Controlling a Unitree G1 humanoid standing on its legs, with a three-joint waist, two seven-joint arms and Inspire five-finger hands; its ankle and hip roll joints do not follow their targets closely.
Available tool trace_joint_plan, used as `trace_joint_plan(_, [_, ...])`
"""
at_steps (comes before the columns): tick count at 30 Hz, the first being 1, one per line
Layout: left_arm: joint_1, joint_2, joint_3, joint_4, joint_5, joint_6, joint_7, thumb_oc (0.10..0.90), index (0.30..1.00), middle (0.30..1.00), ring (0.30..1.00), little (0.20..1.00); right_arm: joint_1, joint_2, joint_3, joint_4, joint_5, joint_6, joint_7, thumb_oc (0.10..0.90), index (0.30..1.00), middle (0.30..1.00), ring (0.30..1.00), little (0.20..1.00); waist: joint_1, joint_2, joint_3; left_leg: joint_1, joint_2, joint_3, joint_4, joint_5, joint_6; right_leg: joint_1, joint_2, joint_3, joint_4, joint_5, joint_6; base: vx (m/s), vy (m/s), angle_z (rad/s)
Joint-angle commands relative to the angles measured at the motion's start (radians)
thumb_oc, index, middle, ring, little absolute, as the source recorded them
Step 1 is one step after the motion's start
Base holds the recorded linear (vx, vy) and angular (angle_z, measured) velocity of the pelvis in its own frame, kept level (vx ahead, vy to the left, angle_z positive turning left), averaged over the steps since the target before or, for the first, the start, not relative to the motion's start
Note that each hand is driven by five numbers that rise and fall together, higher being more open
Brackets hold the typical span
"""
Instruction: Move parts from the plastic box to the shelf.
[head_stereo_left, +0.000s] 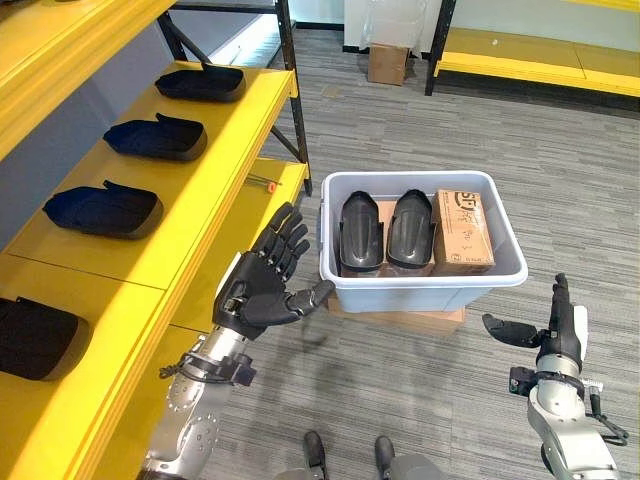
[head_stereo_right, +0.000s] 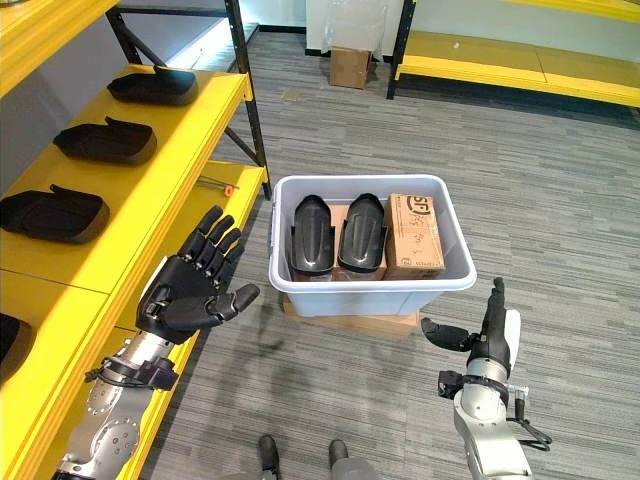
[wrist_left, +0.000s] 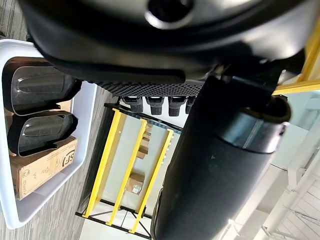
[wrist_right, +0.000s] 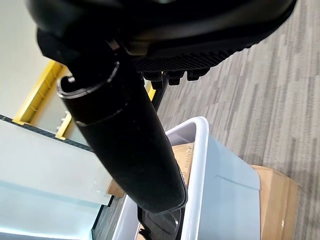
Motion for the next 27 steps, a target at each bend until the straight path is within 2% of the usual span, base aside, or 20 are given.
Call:
trace_joint_plan(1, [-0.043,0.022,0.068,-0.097,-0.053,-0.062,-0.044,0.900,1.000,1.000,1.000,1.000,-0.073,-0.086,-0.056,-0.052,-0.164,-0.081,-0.074,0.900,1.000,1.000,1.000,1.000,0.009,-0.023,-0.073,0.005,0.001,0.032,-0.005,-0.061,-0.005,-0.044,-0.008,-0.014,0.028,0.041,0.016,0.11,0.057,-0.06])
trace_joint_plan(5, [-0.035,0.024,0.077,-0.097,-0.053,-0.059,-0.043,0.900,1.000,1.000,1.000,1.000,-0.098,-0.102,-0.048,-0.070,-0.240,-0.066,-0.103,0.900,1.000,1.000,1.000,1.000,0.018,-0.021,-0.078,0.017,-0.003,0.043,0.000,-0.073,0.001,-0.040,-0.018,-0.024,0.046,0.032,0.022,0.08,0.069,-0.10])
trace_joint_plan(10, [-0.031,0.035,0.091,-0.097,-0.065,-0.045,-0.079,0.900,1.000,1.000,1.000,1.000,-0.118,-0.112,-0.044,-0.077,-0.294,-0.069,-0.127,0.900,1.000,1.000,1.000,1.000,0.027,-0.019,-0.068,0.017,-0.004,0.050,0.032,-0.090,0.026,-0.056,-0.022,-0.035,0.162,-0.012,0.019,0.08,0.129,-0.14])
trace_joint_plan(11, [-0.031,0.037,0.095,-0.096,-0.071,-0.041,-0.087,0.900,1.000,1.000,1.000,1.000,-0.119,-0.114,-0.044,-0.076,-0.283,-0.066,-0.123,0.900,1.000,1.000,1.000,1.000,0.026,-0.020,-0.064,0.017,-0.006,0.053,0.040,-0.094,0.037,-0.068,-0.024,-0.039,0.217,-0.010,0.023,0.12,0.235,-0.19])
trace_joint_plan(12, [-0.031,0.037,0.099,-0.089,-0.088,-0.034,-0.105,0.900,1.000,1.000,1.000,1.000,-0.112,-0.110,-0.047,-0.073,-0.277,-0.058,-0.129,0.900,1.000,1.000,1.000,1.000,0.021,-0.024,-0.051,0.025,-0.021,0.047,0.049,-0.106,0.063,-0.126,-0.040,-0.041,0.389,0.030,0.051,0.12,0.263,-0.28])
trace_joint_plan(14, [-0.015,0.033,0.099,-0.100,-0.085,-0.027,-0.123,0.900,1.000,1.000,1.000,1.000,-0.074,-0.098,-0.069,-0.082,-0.274,-0.076,-0.134,0.900,1.000,1.000,1.000,1.000,0.014,-0.017,-0.029,0.039,-0.033,0.026,0.044,-0.113,0.083,-0.251,-0.041,-0.042,0.608,0.100,0.068,0.11,0.187,-0.18])
trace_joint_plan(15, [-0.011,0.032,0.094,-0.106,-0.080,-0.027,-0.120,0.900,1.000,1.000,1.000,1.000,-0.065,-0.097,-0.074,-0.087,-0.272,-0.076,-0.127,0.900,1.000,1.000,1.000,1.000,0.012,-0.020,-0.026,0.045,-0.037,0.023,0.037,-0.114,0.081,-0.267,-0.047,-0.040,0.597,0.101,0.068,0.08,0.016,0.03])
trace_joint_plan(17, [-0.007,0.040,0.090,-0.105,-0.092,-0.035,-0.115,0.900,1.000,1.000,1.000,1.000,-0.064,-0.097,-0.075,-0.081,-0.270,-0.078,-0.113,0.900,1.000,1.000,1.000,1.000,0.009,-0.024,-0.022,0.065,-0.035,0.027,0.018,-0.124,0.072,-0.292,-0.089,-0.050,0.478,0.126,0.072,0.08,-0.123,0.08])
trace_joint_plan(18, [-0.009,0.047,0.094,-0.106,-0.103,-0.033,-0.115,0.900,1.000,1.000,1.000,1.000,-0.070,-0.098,-0.075,-0.077,-0.270,-0.078,-0.105,0.900,1.000,1.000,1.000,1.000,0.008,-0.032,-0.022,0.079,-0.033,0.025,0.009,-0.135,0.065,-0.303,-0.115,-0.049,0.368,0.146,0.080,0.07,-0.147,-0.14])
trace_joint_plan(19, [-0.010,0.049,0.095,-0.106,-0.104,-0.032,-0.115,0.900,1.000,1.000,1.000,1.000,-0.072,-0.097,-0.075,-0.076,-0.270,-0.078,-0.104,0.900,1.000,1.000,1.000,1.000,0.006,-0.030,-0.022,0.081,-0.030,0.023,0.007,-0.137,0.064,-0.295,-0.114,-0.052,0.343,0.154,0.082,0.10,-0.197,-0.34])
trace_joint_plan(21, [-0.017,0.056,0.100,-0.109,-0.098,-0.019,-0.115,0.900,1.000,1.000,1.000,1.000,-0.081,-0.092,-0.076,-0.070,-0.258,-0.073,-0.101,0.900,1.000,1.000,1.000,1.000,0.001,-0.036,-0.023,0.110,-0.014,0.016,-0.007,-0.153,0.044,-0.289,-0.142,-0.044,0.111,0.215,0.106,0.14,-0.307,-0.26])
trace_joint_plan(22, [-0.007,0.060,0.097,-0.110,-0.092,-0.025,-0.110,0.900,1.000,1.000,1.000,1.000,-0.075,-0.086,-0.080,-0.065,-0.245,-0.073,-0.089,0.900,1.000,1.000,1.000,1.000,-0.001,-0.039,-0.024,0.129,0.000,0.013,-0.010,-0.162,0.031,-0.300,-0.158,-0.038,0.038,0.261,0.125,0.13,-0.338,-0.03])
trace_joint_plan(25, [0.015,0.059,0.085,-0.118,-0.087,-0.037,-0.100,0.900,1.000,1.000,1.000,1.000,-0.060,-0.070,-0.080,-0.060,-0.243,-0.085,-0.080,0.900,1.000,1.000,1.000,1.000,-0.002,-0.041,-0.022,0.161,0.027,0.021,-0.010,-0.180,0.015,-0.317,-0.172,-0.049,-0.013,0.300,0.147,0.09,-0.276,0.06])
trace_joint_plan(27, [0.025,0.056,0.067,-0.117,-0.070,-0.049,-0.098,0.900,1.000,1.000,1.000,1.000,-0.043,-0.065,-0.076,-0.058,-0.241,-0.084,-0.079,0.900,1.000,1.000,1.000,1.000,-0.009,-0.048,-0.033,0.173,0.033,0.012,-0.010,-0.189,0.004,-0.280,-0.168,-0.033,-0.060,0.314,0.156,0.11,-0.329,0.22])
